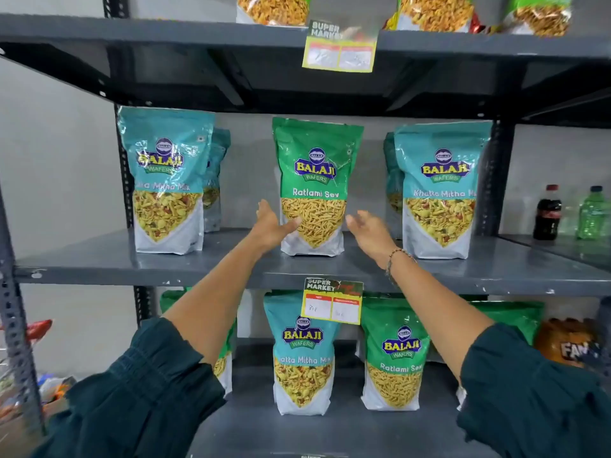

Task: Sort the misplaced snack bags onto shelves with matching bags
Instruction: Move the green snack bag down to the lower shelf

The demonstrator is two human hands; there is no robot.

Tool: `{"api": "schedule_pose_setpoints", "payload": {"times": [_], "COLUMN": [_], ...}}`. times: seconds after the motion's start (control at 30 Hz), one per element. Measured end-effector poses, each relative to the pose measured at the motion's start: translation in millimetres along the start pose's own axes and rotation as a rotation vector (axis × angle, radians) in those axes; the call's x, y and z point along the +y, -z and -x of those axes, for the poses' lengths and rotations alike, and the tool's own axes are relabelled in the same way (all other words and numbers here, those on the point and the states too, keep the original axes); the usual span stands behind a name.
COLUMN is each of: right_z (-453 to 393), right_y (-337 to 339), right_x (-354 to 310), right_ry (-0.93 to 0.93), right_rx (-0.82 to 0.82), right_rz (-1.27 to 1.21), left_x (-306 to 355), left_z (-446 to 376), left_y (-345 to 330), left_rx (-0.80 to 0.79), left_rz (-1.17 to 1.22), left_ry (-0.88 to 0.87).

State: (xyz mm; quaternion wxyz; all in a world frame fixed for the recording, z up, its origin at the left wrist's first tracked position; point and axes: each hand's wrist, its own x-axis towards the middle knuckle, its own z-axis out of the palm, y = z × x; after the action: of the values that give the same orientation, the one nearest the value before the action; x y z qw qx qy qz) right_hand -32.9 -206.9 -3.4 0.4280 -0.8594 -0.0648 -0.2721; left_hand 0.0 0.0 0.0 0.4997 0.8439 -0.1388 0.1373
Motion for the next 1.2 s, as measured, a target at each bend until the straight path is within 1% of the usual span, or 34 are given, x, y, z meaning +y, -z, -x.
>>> {"api": "schedule_pose_setpoints", "payload": {"times": [0.07,0.17,0.2,0.3,0.37,0.5,0.67,0.8,0.9,1.03,1.1,1.2], "right_z": [-11.4,-26.5,-25.1,-27.9,-24.3,3.3,56.8,101.7,138.6,190.7,214.1,241.0], "right_y": [-6.9,-21.0,-23.1,-25.8,-22.8,-13.6,4.5,12.8,10.1,-7.6,-22.1,-49.8], "right_x": [1.7,7.5,5.9,8.5,7.2,-4.7,-41.4,-63.0,-66.7,-55.2,-42.7,-14.6], "right_ry": [-0.008,-0.057,-0.057,-0.045,-0.04,-0.031,0.013,0.036,0.045,0.043,0.03,-0.051], "right_rx": [-0.034,-0.105,-0.093,0.002,0.03,0.011,-0.003,0.008,-0.002,-0.017,-0.039,-0.069], "right_rz": [-0.073,-0.266,-0.287,-0.347,-0.385,-0.47,-0.476,-0.451,-0.446,-0.437,-0.43,-0.445], "left_x": [-3.2,-12.7,-13.3,-15.7,-12.2,-3.5,11.3,17.7,4.1,-29.4,-53.6,-94.5], "left_z": [-8.2,-19.0,-18.7,-21.5,-13.1,20.0,81.2,136.1,170.7,213.8,231.0,250.2], "left_y": [-2.3,-6.4,-8.1,-6.6,-2.4,9.1,36.1,52.8,58.0,52.1,45.6,34.2], "left_rx": [-0.009,-0.057,-0.043,0.068,0.072,0.038,0.061,0.049,0.051,0.036,0.025,-0.004], "left_rz": [0.029,0.064,0.061,0.061,0.068,0.098,0.139,0.175,0.139,0.111,0.111,0.105], "left_ry": [0.011,0.011,0.001,-0.008,-0.014,-0.048,-0.091,-0.109,-0.11,-0.077,-0.035,0.068]}}
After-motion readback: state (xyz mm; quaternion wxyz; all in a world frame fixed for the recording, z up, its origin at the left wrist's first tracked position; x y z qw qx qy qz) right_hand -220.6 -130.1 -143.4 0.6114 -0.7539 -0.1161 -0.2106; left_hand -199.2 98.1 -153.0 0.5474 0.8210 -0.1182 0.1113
